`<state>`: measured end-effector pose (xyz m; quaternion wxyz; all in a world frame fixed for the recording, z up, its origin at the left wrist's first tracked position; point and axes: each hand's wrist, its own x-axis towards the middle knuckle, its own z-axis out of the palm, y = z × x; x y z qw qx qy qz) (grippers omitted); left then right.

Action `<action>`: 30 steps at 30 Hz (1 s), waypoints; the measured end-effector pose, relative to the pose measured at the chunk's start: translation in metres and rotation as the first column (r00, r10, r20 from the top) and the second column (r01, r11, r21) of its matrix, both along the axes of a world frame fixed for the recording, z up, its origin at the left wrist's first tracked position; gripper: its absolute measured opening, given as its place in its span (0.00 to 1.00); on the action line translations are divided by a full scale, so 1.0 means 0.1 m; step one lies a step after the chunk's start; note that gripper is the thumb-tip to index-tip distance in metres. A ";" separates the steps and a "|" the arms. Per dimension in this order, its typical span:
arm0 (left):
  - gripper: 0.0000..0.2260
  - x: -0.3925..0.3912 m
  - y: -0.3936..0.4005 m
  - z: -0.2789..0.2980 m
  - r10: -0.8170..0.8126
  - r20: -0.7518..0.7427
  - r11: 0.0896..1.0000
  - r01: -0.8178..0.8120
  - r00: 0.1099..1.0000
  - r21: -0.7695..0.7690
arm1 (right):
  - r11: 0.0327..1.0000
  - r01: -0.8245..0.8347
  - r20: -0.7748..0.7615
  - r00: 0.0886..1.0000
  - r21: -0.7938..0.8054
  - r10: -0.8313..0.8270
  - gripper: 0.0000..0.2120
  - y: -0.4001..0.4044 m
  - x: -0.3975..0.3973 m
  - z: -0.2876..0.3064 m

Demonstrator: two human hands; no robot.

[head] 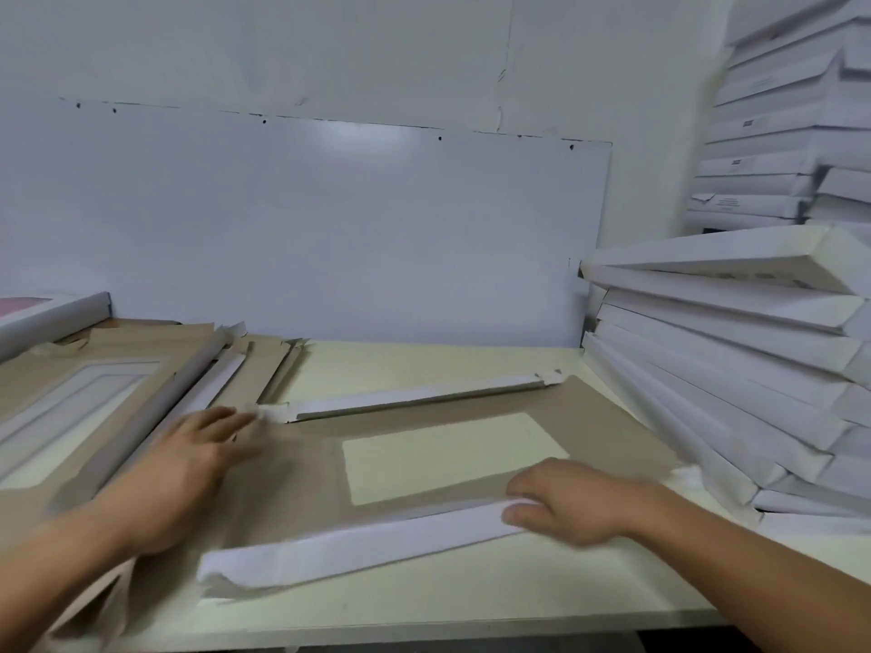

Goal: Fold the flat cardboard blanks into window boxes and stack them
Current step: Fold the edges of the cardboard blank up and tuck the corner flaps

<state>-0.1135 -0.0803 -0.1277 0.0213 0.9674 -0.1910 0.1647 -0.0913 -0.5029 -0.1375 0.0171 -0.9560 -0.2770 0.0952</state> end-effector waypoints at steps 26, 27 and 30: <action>0.32 -0.45 -0.40 -0.56 -0.161 -0.458 0.972 0.221 0.874 0.080 | 0.948 0.314 0.063 0.948 -0.051 -0.311 0.43 -0.61 -0.61 -0.67; 0.32 -0.43 -0.32 -0.58 -0.155 -0.463 0.973 0.216 0.873 0.081 | 0.939 0.342 0.055 0.939 -0.045 -0.340 0.43 -0.71 -0.63 -0.66; 0.31 -0.39 -0.15 -0.63 -0.159 -0.421 0.981 0.192 0.893 0.037 | 0.922 0.386 0.069 0.921 -0.017 -0.384 0.41 -0.85 -0.70 -0.62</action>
